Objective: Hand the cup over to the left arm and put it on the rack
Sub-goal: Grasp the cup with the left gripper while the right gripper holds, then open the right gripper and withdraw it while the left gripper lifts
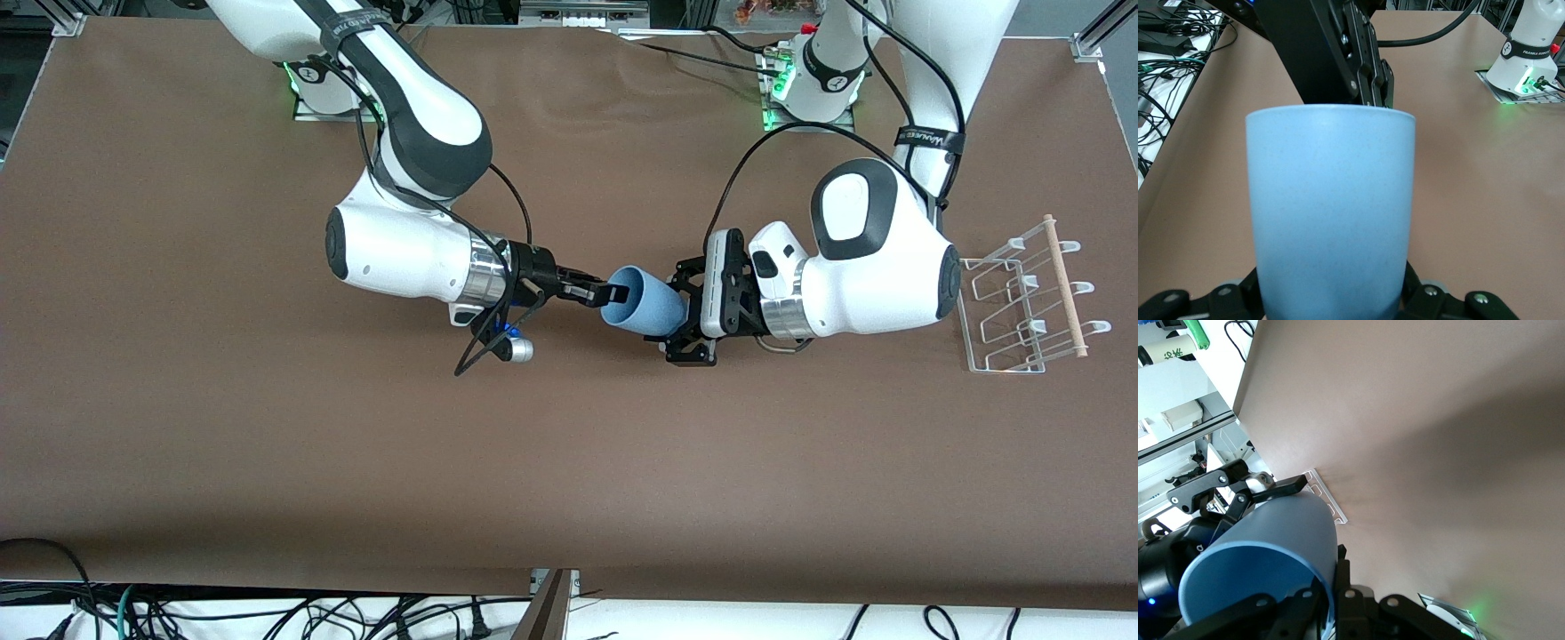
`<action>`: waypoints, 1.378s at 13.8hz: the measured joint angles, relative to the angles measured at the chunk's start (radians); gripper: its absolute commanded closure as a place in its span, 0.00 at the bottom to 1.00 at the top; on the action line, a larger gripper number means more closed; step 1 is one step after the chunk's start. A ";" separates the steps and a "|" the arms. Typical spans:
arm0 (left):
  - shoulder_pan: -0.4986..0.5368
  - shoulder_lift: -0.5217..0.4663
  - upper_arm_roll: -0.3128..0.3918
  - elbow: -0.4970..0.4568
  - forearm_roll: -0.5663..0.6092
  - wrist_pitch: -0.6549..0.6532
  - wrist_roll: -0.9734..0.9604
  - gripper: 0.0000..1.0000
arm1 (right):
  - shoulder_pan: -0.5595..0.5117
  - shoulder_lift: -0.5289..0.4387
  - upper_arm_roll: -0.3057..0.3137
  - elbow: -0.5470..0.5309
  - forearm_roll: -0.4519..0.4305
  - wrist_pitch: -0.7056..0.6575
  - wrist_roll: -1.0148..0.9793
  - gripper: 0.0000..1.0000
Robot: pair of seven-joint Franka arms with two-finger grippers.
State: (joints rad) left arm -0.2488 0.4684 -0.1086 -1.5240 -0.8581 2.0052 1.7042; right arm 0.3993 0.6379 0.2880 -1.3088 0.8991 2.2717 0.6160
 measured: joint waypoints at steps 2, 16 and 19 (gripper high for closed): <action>0.000 0.000 0.000 0.000 0.000 -0.001 0.002 1.00 | 0.000 0.000 0.000 0.003 0.000 0.001 0.000 0.00; 0.052 -0.069 0.018 0.011 0.315 -0.300 -0.236 1.00 | -0.223 -0.049 -0.021 0.076 -0.345 -0.416 -0.005 0.00; 0.064 -0.084 0.019 0.033 0.619 -0.431 -0.336 1.00 | -0.267 -0.086 -0.071 0.077 -0.441 -0.548 -0.058 0.00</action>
State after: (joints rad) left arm -0.1847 0.3840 -0.0898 -1.4906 -0.2391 1.5745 1.3683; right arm 0.1319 0.5523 0.2173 -1.2319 0.4579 1.7233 0.5582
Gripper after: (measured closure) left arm 0.291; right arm 0.000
